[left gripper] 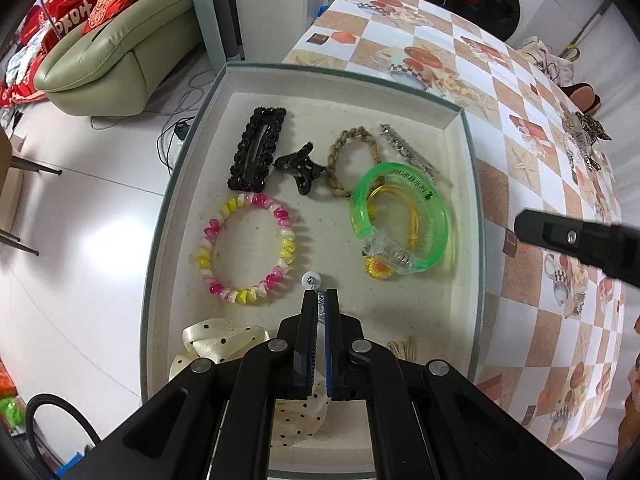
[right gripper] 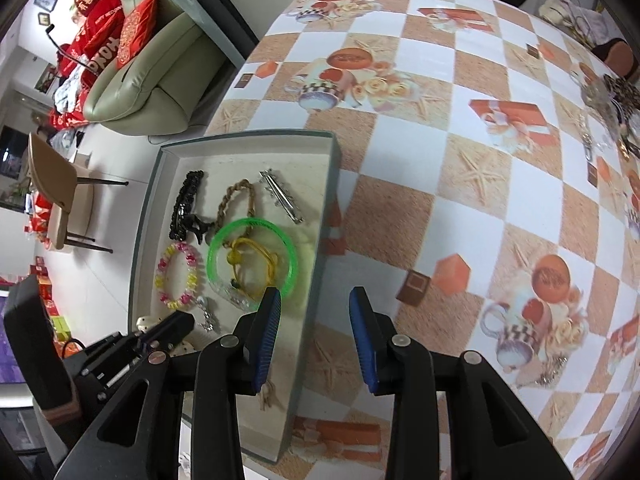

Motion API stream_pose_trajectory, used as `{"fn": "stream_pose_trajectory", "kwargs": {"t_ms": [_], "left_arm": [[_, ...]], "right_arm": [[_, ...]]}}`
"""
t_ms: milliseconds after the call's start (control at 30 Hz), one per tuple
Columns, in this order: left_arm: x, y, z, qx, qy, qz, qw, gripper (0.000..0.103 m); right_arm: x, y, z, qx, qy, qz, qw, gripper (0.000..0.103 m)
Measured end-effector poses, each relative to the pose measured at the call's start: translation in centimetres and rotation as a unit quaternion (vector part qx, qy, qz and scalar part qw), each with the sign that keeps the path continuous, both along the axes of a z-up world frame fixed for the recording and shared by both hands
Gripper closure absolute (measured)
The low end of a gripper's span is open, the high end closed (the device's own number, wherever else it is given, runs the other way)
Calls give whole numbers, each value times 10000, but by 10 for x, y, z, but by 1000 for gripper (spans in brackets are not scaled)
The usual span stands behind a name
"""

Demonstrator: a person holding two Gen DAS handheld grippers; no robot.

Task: Organize jewelry

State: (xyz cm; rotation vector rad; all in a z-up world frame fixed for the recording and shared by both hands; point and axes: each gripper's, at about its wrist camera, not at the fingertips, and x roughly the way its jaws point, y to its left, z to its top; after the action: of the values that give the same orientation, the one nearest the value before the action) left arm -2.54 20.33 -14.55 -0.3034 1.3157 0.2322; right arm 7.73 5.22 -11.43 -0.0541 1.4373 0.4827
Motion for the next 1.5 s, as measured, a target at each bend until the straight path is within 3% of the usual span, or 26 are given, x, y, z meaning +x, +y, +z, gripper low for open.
{"fn": "stream_pose_trajectory", "kwargs": {"t_ms": [167, 200, 233, 267, 533, 733, 1133, 1333, 1500], "left_arm": [[2, -2, 10, -32, -66, -41, 10000, 96], [2, -2, 11, -23, -67, -43, 10000, 73], [2, -3, 13, -4, -62, -44, 10000, 4], [2, -3, 16, 122, -92, 11, 9999, 2], [2, -10, 16, 229, -135, -34, 9996, 0], [-1, -6, 22, 431, -79, 60, 9990, 0], [-34, 4, 60, 384, -92, 191, 9990, 0], [-48, 7, 73, 312, -114, 159, 9993, 0], [-56, 10, 89, 268, -206, 92, 9994, 0]], "right_arm": [[-5, -8, 2, -63, 41, -57, 10000, 64], [-6, -10, 3, -68, 47, -68, 9999, 64], [-7, -10, 4, -74, 50, -70, 9999, 64], [-8, -11, 5, -81, 53, -77, 9999, 64], [-15, -16, 11, -143, 85, -104, 9998, 64], [-22, -17, 20, -187, 76, -46, 9998, 57], [-50, -2, 40, -248, 59, 439, 9987, 40], [-60, 5, 51, -249, 49, 618, 9978, 23], [-63, 13, 68, -292, -121, 781, 9964, 20]]}}
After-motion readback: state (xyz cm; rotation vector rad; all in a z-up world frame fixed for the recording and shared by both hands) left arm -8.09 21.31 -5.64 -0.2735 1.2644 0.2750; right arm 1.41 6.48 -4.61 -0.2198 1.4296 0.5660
